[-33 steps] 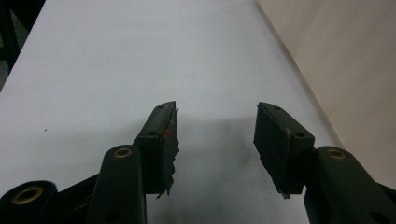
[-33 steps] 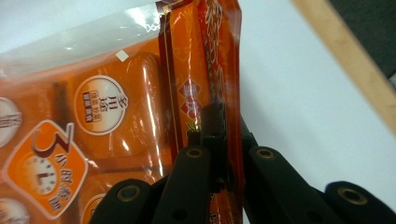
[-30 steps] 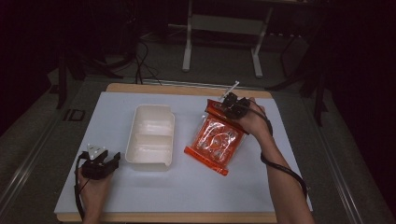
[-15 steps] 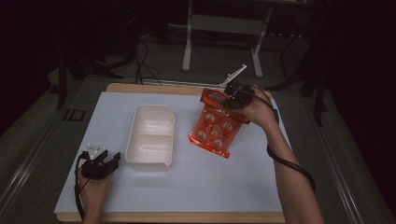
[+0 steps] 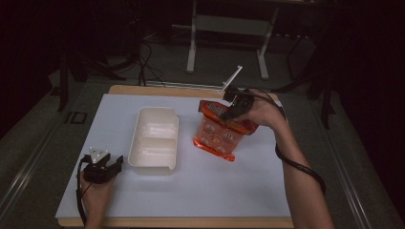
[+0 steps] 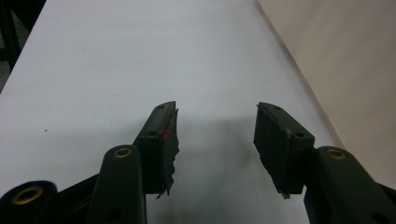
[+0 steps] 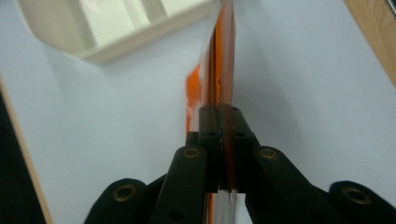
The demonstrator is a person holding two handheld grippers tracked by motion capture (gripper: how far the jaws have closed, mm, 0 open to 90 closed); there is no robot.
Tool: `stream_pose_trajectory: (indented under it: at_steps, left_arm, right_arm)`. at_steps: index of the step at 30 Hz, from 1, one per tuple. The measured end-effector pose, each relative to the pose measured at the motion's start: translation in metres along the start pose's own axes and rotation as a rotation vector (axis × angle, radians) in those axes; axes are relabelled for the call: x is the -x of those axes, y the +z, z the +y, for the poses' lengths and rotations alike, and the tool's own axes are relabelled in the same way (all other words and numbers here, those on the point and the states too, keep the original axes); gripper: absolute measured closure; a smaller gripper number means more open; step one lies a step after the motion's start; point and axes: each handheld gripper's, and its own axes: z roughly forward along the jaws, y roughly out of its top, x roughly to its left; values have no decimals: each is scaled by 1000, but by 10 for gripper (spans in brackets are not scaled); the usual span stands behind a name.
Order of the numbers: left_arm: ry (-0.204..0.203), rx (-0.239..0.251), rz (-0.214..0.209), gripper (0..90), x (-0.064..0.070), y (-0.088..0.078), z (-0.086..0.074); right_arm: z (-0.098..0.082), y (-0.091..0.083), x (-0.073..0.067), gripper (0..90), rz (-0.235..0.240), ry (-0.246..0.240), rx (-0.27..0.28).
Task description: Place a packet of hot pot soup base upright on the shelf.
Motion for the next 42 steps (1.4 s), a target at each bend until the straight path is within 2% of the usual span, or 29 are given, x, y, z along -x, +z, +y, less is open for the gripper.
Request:
stream_pose_trajectory:
  at_steps: [1, 2, 3, 4, 5, 7, 11, 12, 13, 15, 18, 19, 20, 28, 29, 31, 33, 36, 42]
  left_arm:
    - [-1, 1, 0, 495, 0, 0, 0]
    - [-1, 1, 0, 494, 0, 0, 0]
    - [-1, 0, 0, 494, 0, 0, 0]
    - [-1, 0, 0, 494, 0, 0, 0]
    - [-1, 0, 0, 494, 0, 0, 0]
    - [-1, 0, 0, 494, 0, 0, 0]
    - [-1, 2, 0, 495, 0, 0, 0]
    - [-1, 2, -1, 494, 0, 0, 0]
    - [-2, 2, -1, 494, 0, 0, 0]
    - [-1, 2, -1, 494, 0, 0, 0]
    - [-1, 1, -1, 494, 0, 0, 0]
    - [-1, 0, 0, 494, 0, 0, 0]
    - [0, -1, -1, 494, 0, 0, 0]
    - [0, 0, 0, 494, 0, 0, 0]
    - [0, 0, 0, 494, 0, 0, 0]
    - [-1, 0, 1, 494, 0, 0, 0]
    - [-1, -1, 1, 494, 0, 0, 0]
    - [-1, 2, 2, 494, 0, 0, 0]
    - [-1, 4, 3, 495, 0, 0, 0]
  right_arm:
    - [1, 8, -1, 858, -18, -13, -51]
    - [1, 8, -1, 858, -18, -13, -51]
    - [1, 12, -1, 860, 12, 7, -58]
    - [1, 12, -1, 860, 12, 7, -58]
    - [2, 15, -2, 859, 41, 4, -67]
    - [3, 16, -4, 858, 56, 12, -75]
    - [5, 17, -7, 870, 21, 49, -80]
    - [6, 17, -9, 879, -11, 65, -86]
    - [6, 17, -9, 884, -24, 76, -88]
    - [5, 17, -10, 890, 15, 123, -79]
    - [4, 17, -11, 892, 27, 126, -74]
    - [3, 16, -12, 893, 17, 119, -64]
    - [-1, 14, -14, 896, -13, 123, -47]
    - [-7, 2, -17, 898, -39, 144, 0]
    - [-7, 2, -17, 898, -39, 144, 0]
    - [-10, -3, -17, 898, -27, 162, 41]
    - [-11, -5, -17, 898, -29, 169, 54]
    - [-13, -12, -17, 899, -16, 187, 118]
    - [-14, -20, -19, 899, 2, 221, 198]
